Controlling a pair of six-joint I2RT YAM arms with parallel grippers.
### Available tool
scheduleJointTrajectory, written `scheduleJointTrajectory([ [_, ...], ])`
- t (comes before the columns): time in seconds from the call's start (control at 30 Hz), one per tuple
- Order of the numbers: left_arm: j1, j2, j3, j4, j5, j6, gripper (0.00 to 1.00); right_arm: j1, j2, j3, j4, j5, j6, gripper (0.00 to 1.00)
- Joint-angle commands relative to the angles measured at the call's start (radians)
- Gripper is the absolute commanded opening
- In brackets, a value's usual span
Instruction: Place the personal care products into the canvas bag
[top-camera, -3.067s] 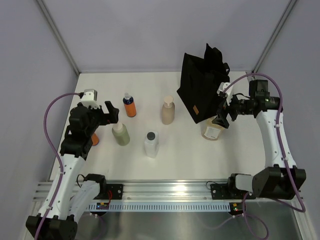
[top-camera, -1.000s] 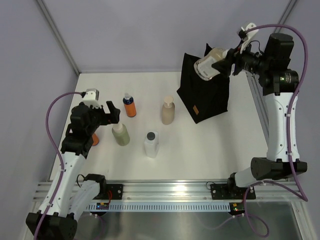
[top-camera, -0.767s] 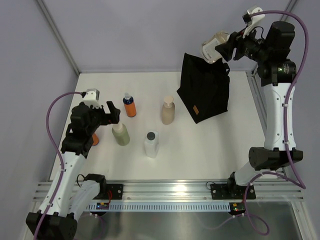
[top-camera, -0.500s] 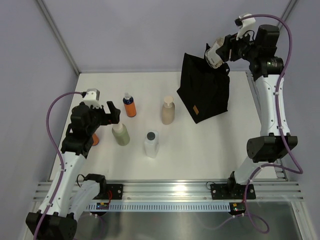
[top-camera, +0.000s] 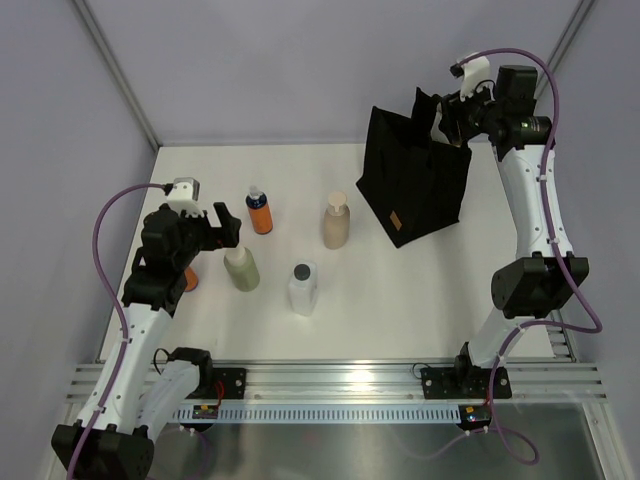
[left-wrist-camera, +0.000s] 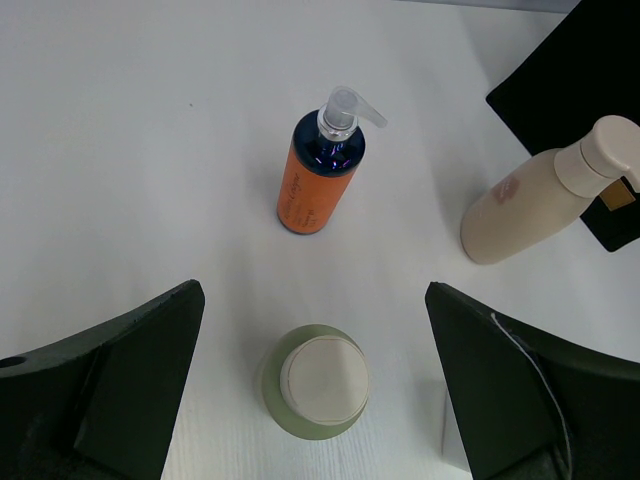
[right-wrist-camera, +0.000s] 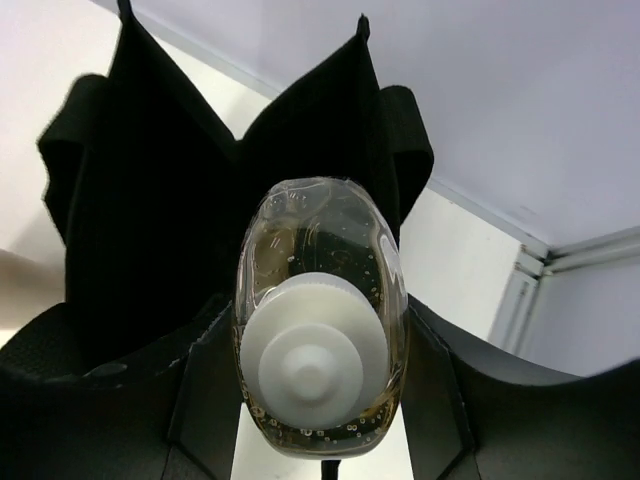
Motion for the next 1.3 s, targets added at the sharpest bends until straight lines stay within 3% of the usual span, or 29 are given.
scheduleJointTrajectory([
  [0.0, -0.004, -0.008, 0.043, 0.023, 0.015, 0.013, 0.99, -0.002, -0.062, 0.047, 0.065, 0.093, -0.158, 0.0],
  [0.2, -0.004, -0.016, 0.043, 0.023, 0.017, 0.014, 0.99, 0.0, 0.053, 0.165, -0.179, 0.076, -0.325, 0.0],
  [0.43, -0.005, -0.019, 0.043, 0.023, 0.009, 0.019, 0.99, 0.001, 0.186, 0.271, -0.33, 0.041, -0.352, 0.0],
  [1.07, -0.007, -0.017, 0.041, 0.018, 0.012, 0.026, 0.99, 0.001, 0.295, 0.171, -0.25, 0.168, -0.263, 0.06],
  [1.17, -0.007, -0.016, 0.043, 0.02, 0.014, 0.026, 0.99, 0.0, 0.292, 0.127, -0.215, 0.148, -0.238, 0.13],
  [1.27, -0.007, -0.014, 0.043, 0.018, 0.012, 0.028, 0.99, 0.001, 0.292, 0.107, -0.181, 0.117, -0.203, 0.27],
])
